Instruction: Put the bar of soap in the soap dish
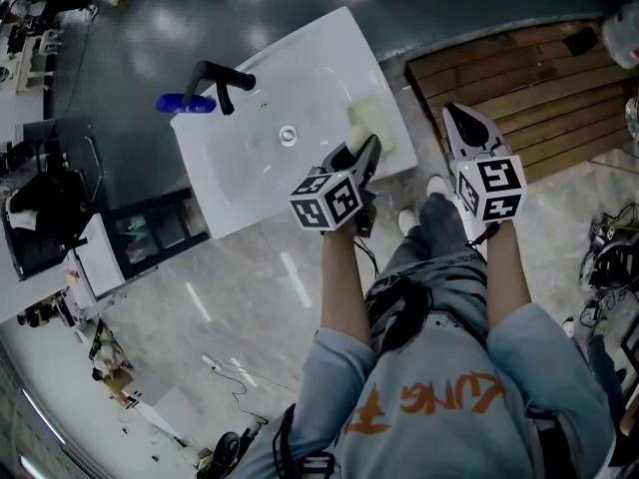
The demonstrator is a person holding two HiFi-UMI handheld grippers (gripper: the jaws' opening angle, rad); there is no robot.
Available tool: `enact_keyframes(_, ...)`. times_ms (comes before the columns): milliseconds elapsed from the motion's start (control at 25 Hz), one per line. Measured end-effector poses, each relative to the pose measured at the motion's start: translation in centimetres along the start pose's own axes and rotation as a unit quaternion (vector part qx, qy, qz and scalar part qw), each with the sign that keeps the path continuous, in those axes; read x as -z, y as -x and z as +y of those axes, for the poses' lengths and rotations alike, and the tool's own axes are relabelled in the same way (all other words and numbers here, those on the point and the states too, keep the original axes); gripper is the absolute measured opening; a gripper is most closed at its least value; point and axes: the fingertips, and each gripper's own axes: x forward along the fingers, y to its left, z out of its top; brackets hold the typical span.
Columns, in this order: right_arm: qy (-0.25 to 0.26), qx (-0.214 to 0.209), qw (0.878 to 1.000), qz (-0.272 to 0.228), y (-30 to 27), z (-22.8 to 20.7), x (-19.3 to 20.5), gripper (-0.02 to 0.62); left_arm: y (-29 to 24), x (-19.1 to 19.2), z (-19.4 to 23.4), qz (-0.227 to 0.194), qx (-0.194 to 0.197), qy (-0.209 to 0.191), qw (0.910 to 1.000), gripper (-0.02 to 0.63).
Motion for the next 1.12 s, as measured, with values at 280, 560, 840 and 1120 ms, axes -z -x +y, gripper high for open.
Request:
enact_keyframes(280, -0.002, -0.011, 1.000, 0.014, -2.4, -1.2, -0.1, 0.029, -2.2, -0.4, 1.9, 0.026, -0.016, 0.017, 0.9994, 0.121)
enact_keyframes(560, -0.016, -0.014, 0.999, 0.024, -3.8, -2.6, 0.3, 0.029, -4.2, 1.0, 3.6, 0.076, -0.062, 0.012, 0.9952, 0.121)
enact_keyframes(840, -0.021, -0.014, 0.999, 0.029, -4.6, -3.3, 0.1, 0.029, -5.1, 0.4, 4.1, 0.088, -0.088, -0.019, 0.9921, 0.122)
enact_keyframes(1120, -0.018, -0.020, 0.999, 0.024, -5.1, -3.3, -1.2, 0.029, -4.3, -0.7, 4.1, 0.083, -0.101, -0.039, 0.9907, 0.124)
